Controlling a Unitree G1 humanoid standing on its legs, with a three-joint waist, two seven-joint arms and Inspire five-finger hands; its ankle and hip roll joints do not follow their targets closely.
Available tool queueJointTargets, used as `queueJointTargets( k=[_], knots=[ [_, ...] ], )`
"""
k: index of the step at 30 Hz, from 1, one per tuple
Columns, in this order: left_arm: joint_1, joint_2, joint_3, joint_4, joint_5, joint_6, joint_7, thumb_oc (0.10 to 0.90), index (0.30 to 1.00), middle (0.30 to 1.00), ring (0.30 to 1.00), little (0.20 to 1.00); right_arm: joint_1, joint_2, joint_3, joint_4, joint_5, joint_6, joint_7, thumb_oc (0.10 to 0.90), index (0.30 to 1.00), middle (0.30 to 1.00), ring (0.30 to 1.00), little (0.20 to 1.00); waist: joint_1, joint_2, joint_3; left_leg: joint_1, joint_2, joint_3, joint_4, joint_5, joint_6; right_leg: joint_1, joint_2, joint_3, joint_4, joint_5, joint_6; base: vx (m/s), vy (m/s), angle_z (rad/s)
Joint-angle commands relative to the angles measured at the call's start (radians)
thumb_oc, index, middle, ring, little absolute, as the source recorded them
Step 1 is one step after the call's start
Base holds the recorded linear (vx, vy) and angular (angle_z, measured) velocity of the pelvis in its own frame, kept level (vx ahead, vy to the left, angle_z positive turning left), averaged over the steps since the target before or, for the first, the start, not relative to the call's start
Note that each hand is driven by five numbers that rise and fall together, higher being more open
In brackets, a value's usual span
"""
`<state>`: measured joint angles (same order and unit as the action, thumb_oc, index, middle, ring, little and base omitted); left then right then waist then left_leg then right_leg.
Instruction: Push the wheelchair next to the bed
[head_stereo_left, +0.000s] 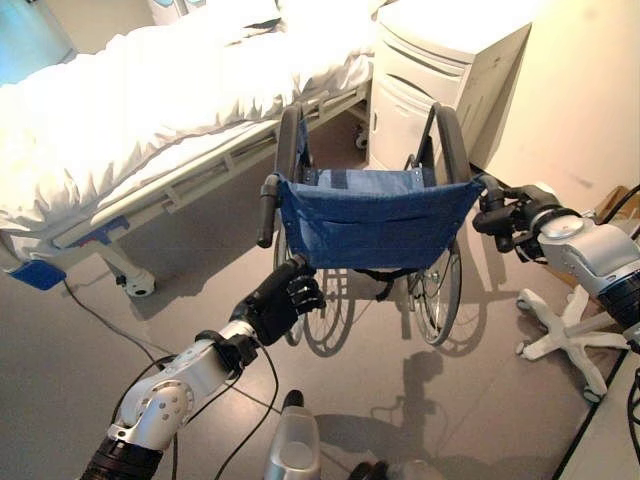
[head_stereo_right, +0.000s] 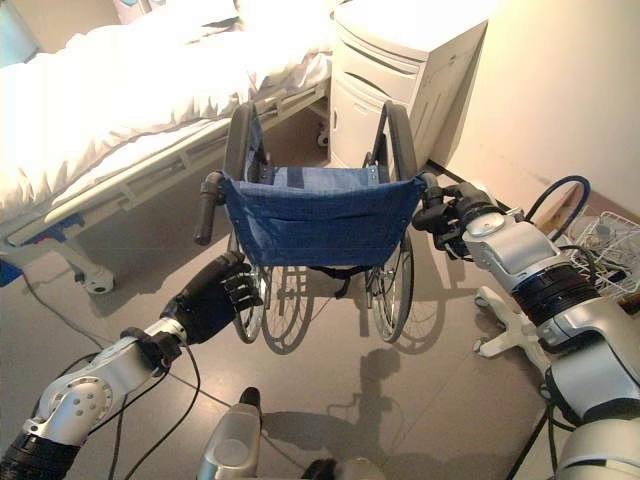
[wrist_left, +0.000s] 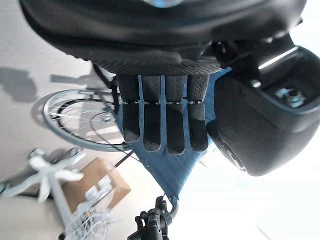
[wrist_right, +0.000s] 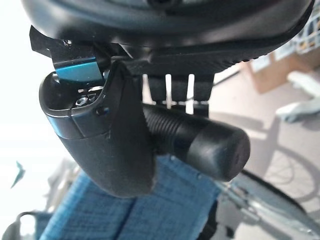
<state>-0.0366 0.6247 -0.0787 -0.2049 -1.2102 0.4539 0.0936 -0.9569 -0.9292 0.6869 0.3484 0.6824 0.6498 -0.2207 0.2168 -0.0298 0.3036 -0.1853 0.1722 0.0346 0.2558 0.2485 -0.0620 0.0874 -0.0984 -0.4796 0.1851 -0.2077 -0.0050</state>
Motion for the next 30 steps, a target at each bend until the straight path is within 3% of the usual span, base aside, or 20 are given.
queueJointTargets(
  k=[1, 3, 5, 11, 13, 17, 18, 21, 26, 30],
  knots=[
    [-0.030, 0.049, 0.017, -0.133, 0.003, -0.062, -0.035, 0.400, 0.300, 0.300, 0.300, 0.300, -0.138, 0.237, -0.006, -0.178, 0.037, -0.157, 0.083, 0.400, 0.300, 0.300, 0.300, 0.300, 0.129, -0.053, -0.077, 0.009, -0.050, 0.073, -0.013, -0.122, -0.053, 0.091, 0.039, -0.020, -0.119, 0.108, 0.056, 0.25, 0.084, 0.03],
    [-0.031, 0.060, 0.041, -0.122, 0.015, -0.053, -0.021, 0.400, 0.300, 0.300, 0.300, 0.300, -0.118, 0.231, -0.021, -0.163, 0.041, -0.159, 0.071, 0.400, 0.300, 0.300, 0.300, 0.300, 0.153, -0.043, -0.082, -0.033, -0.057, 0.060, -0.090, -0.043, -0.076, 0.137, 0.066, -0.019, -0.136, 0.078, 0.045, 0.27, 0.075, -0.35],
    [-0.036, 0.069, 0.051, -0.113, 0.020, -0.050, -0.013, 0.400, 0.300, 0.300, 0.300, 0.300, -0.115, 0.227, -0.024, -0.163, 0.050, -0.155, 0.067, 0.400, 0.300, 0.300, 0.300, 0.300, 0.162, -0.047, -0.081, -0.053, -0.070, 0.038, -0.078, -0.048, -0.074, 0.144, 0.063, -0.013, -0.135, 0.070, 0.045, 0.20, 0.086, -0.38],
    [-0.078, 0.142, 0.096, -0.074, -0.026, -0.080, 0.005, 0.400, 0.300, 0.300, 0.300, 0.300, -0.098, 0.212, -0.034, -0.165, 0.067, -0.149, 0.043, 0.400, 0.300, 0.300, 0.300, 0.300, 0.179, -0.085, -0.088, -0.032, -0.159, 0.039, -0.047, -0.215, 0.000, 0.171, 0.000, -0.008, -0.090, 0.066, 0.096, 0.23, 0.198, -0.27],
    [-0.098, 0.165, 0.106, -0.069, -0.037, -0.078, -0.014, 0.400, 0.300, 0.300, 0.300, 0.300, -0.089, 0.208, -0.056, -0.158, 0.064, -0.160, 0.034, 0.400, 0.300, 0.300, 0.300, 0.300, 0.184, -0.090, -0.088, -0.013, -0.176, 0.030, -0.052, -0.225, 0.020, 0.165, -0.022, -0.011, -0.041, 0.056, 0.112, 0.19, 0.183, 0.37],
    [-0.143, 0.197, 0.107, -0.045, -0.039, -0.061, -0.048, 0.400, 0.300, 0.300, 0.300, 0.300, -0.063, 0.205, -0.102, -0.136, 0.054, -0.194, 0.024, 0.400, 0.300, 0.300, 0.300, 0.300, 0.179, -0.083, -0.077, 0.040, -0.195, 0.009, -0.079, -0.248, 0.060, 0.102, -0.100, -0.025, 0.166, 0.103, 0.143, 0.16, 0.154, 0.51],
    [-0.157, 0.199, 0.100, -0.034, -0.043, -0.055, -0.040, 0.400, 0.300, 0.300, 0.300, 0.300, -0.064, 0.211, -0.111, -0.137, 0.052, -0.198, 0.019, 0.400, 0.300, 0.300, 0.300, 0.300, 0.171, -0.074, -0.076, 0.050, -0.188, 0.016, -0.094, -0.230, 0.069, 0.079, -0.106, -0.040, 0.145, 0.131, 0.134, 0.11, 0.101, 0.67],
    [-0.170, 0.203, 0.082, -0.017, -0.041, -0.070, -0.040, 0.400, 0.300, 0.300, 0.300, 0.300, -0.074, 0.207, -0.116, -0.147, 0.043, -0.199, 0.012, 0.400, 0.300, 0.300, 0.300, 0.300, 0.152, -0.067, -0.066, 0.067, -0.180, 0.015, -0.103, -0.228, 0.056, 0.047, -0.084, -0.024, 0.046, 0.133, 0.130, 0.04, -0.010, 0.19],
    [-0.182, 0.236, 0.077, 0.003, -0.070, -0.106, -0.032, 0.400, 0.300, 0.300, 0.300, 0.300, -0.090, 0.186, -0.125, -0.147, 0.088, -0.228, -0.019, 0.400, 0.300, 0.300, 0.300, 0.300, 0.118, -0.094, -0.025, 0.057, -0.185, 0.014, -0.087, -0.247, 0.056, -0.015, -0.045, 0.055, -0.103, 0.219, 0.149, -0.02, -0.123, 0.14],
    [-0.148, 0.216, 0.079, -0.022, -0.046, -0.108, -0.030, 0.400, 0.300, 0.300, 0.300, 0.300, -0.076, 0.168, -0.133, -0.151, 0.101, -0.230, -0.017, 0.400, 0.300, 0.300, 0.300, 0.300, 0.121, -0.111, -0.031, 0.078, -0.192, 0.005, -0.121, -0.242, 0.052, 0.005, -0.027, 0.059, -0.168, 0.244, 0.153, 0.06, -0.071, 0.39]
  ],
)
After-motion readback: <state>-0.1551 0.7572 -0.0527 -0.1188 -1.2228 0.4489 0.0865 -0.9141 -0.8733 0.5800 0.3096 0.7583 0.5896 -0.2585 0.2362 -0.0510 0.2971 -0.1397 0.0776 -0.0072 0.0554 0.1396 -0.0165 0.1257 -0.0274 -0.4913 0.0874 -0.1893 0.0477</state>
